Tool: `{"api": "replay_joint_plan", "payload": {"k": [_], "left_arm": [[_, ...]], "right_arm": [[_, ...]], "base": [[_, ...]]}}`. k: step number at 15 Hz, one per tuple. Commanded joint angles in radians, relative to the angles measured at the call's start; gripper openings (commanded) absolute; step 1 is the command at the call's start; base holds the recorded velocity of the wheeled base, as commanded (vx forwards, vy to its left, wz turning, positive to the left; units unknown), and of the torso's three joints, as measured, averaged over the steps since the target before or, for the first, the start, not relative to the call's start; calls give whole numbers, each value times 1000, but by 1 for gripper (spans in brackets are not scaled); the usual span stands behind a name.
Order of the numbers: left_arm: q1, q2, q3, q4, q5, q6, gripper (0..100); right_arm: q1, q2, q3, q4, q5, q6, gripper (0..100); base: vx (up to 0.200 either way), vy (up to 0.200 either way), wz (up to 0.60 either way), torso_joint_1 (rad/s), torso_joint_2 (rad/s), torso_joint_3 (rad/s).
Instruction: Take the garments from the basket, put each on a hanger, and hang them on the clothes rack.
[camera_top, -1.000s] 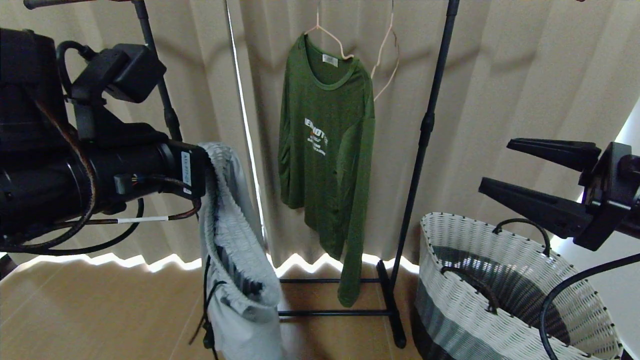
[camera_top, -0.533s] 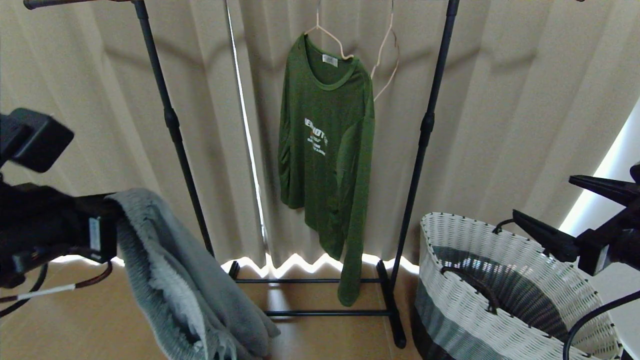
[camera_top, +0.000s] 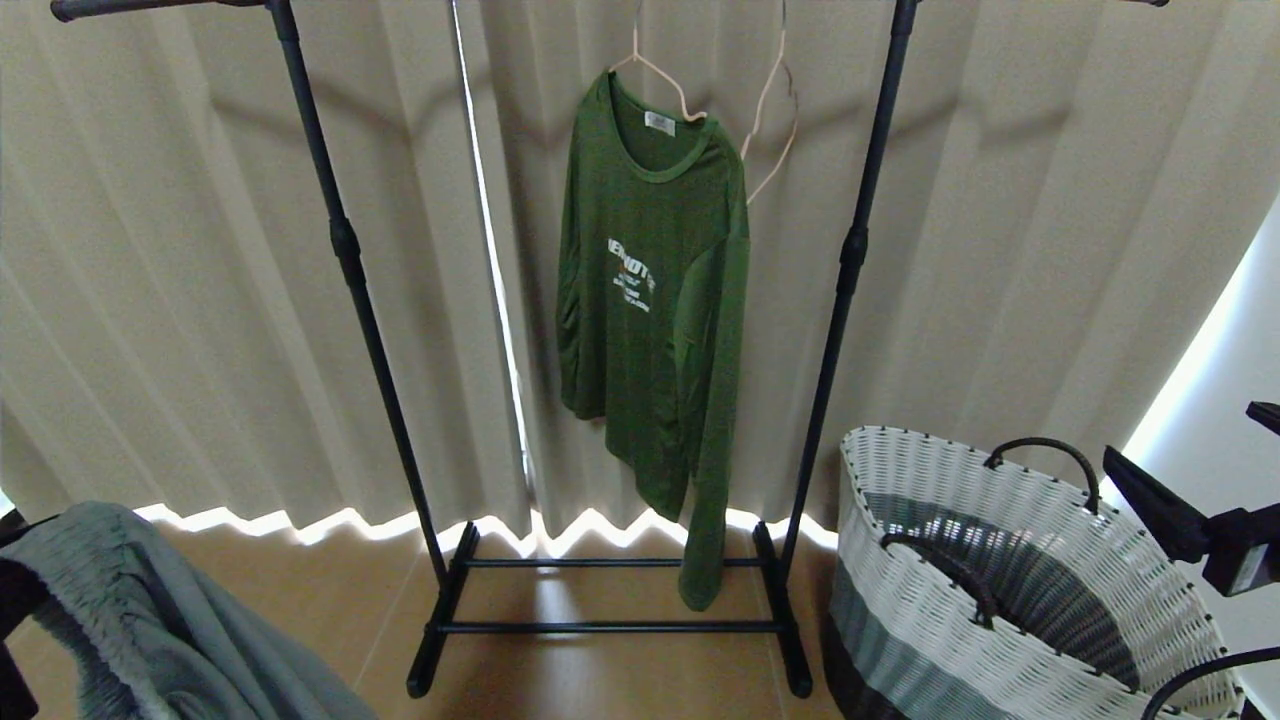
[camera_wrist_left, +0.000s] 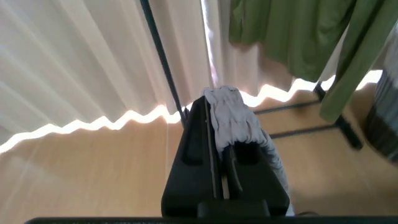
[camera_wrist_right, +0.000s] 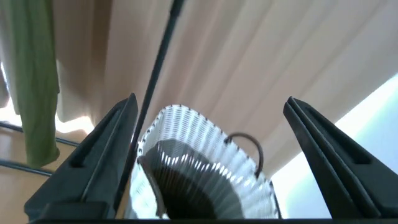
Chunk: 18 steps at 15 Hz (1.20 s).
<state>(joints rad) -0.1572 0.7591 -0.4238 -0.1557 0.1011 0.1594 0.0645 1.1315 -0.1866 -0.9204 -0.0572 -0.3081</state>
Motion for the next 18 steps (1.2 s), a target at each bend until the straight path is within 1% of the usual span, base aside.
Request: {"api": "replay_joint_plan", "payload": {"k": [1,2,3,4,6,9,10,12,18], "left_arm": [[-2,-55,30,-2,0,-11,0],[-2,-66,43,-4,-1,-21,0],[-1,-75,51,-10,-27,-32,0],[1,-81,46,-10,-54,-34,0],[-1,-77,36,-10,-72,-34,0],[-15,-63,57,-13,-77,-31,0],[-48,-61,69,-57,-80,-37,0],[-48,-63,85,-87,-86,-31,0],[-48,-63,85,-90,-86,-37,0]], "right_arm": [[-17,-1,45,0,0,27,100],[-17,-1,61,0,0,40,100],[-17,-4,93,-1,0,49,100],[-17,-16,99,2,0,47,100],[-17,-24,93,-1,-3,46,100],[-17,-48,93,0,-4,46,100],[-17,-61,95,0,-4,46,100],[-17,-62,99,0,-3,47,100],[-17,-62,101,0,0,53,100]], "base": [[0,0,0,0,0,0],[0,0,0,0,0,0],[0,0,0,0,0,0],[0,0,0,0,0,0],[0,0,0,15,-124,-176],[0,0,0,45,-393,-331],[0,0,0,76,-466,-349],[0,0,0,112,-457,-352],[0,0,0,133,-455,-334]]}}
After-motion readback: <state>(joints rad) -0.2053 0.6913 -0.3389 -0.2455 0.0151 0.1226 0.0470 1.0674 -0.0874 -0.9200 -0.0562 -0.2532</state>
